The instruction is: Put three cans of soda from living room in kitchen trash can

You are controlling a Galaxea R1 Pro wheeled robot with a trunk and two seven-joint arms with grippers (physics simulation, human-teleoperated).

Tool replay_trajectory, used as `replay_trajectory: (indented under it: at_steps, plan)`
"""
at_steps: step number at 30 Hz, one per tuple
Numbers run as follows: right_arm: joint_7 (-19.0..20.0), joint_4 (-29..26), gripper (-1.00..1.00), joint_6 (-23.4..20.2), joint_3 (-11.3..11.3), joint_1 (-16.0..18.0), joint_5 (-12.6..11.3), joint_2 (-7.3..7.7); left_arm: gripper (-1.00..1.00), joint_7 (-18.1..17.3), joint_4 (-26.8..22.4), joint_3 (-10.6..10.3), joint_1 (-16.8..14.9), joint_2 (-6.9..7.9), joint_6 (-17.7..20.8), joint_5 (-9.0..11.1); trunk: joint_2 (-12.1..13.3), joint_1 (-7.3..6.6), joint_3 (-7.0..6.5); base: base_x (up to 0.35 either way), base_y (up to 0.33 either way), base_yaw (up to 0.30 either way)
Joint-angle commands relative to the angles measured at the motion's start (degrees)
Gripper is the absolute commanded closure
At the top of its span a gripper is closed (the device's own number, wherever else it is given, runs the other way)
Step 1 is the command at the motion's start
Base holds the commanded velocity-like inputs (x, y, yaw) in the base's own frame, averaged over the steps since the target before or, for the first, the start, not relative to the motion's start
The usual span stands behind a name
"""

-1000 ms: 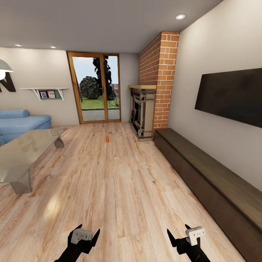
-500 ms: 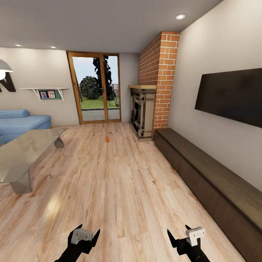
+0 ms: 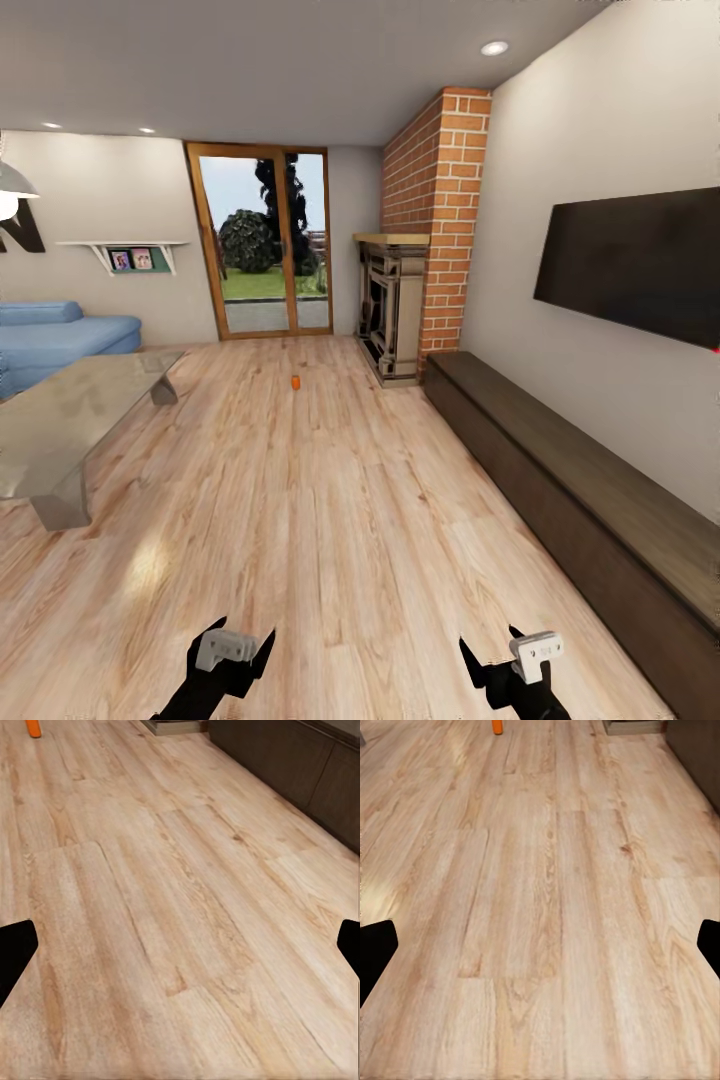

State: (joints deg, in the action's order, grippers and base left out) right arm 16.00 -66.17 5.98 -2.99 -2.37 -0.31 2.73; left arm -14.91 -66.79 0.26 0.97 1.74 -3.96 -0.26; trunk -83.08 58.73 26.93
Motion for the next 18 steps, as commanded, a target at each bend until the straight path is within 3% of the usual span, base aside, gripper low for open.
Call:
replay_trajectory:
  at_steps: [1, 18]
  plan:
    - [0.0, 0.1, -1.00, 0.0, 0.0, 0.0, 0.0, 0.00, -1.00, 0.0, 0.0, 0.0, 0.0, 0.01, 0.0, 0.0, 0.0, 0.00, 0.00, -0.256, 0.000, 0.000]
    - [0.0, 1.1, -1.00, 0.0, 0.1, 0.0, 0.2, -0.06, -1.00, 0.0, 2.1, 0.0, 0.0, -0.07, 0.0, 0.1, 0.0, 0.00, 0.00, -0.307, 0.000, 0.000]
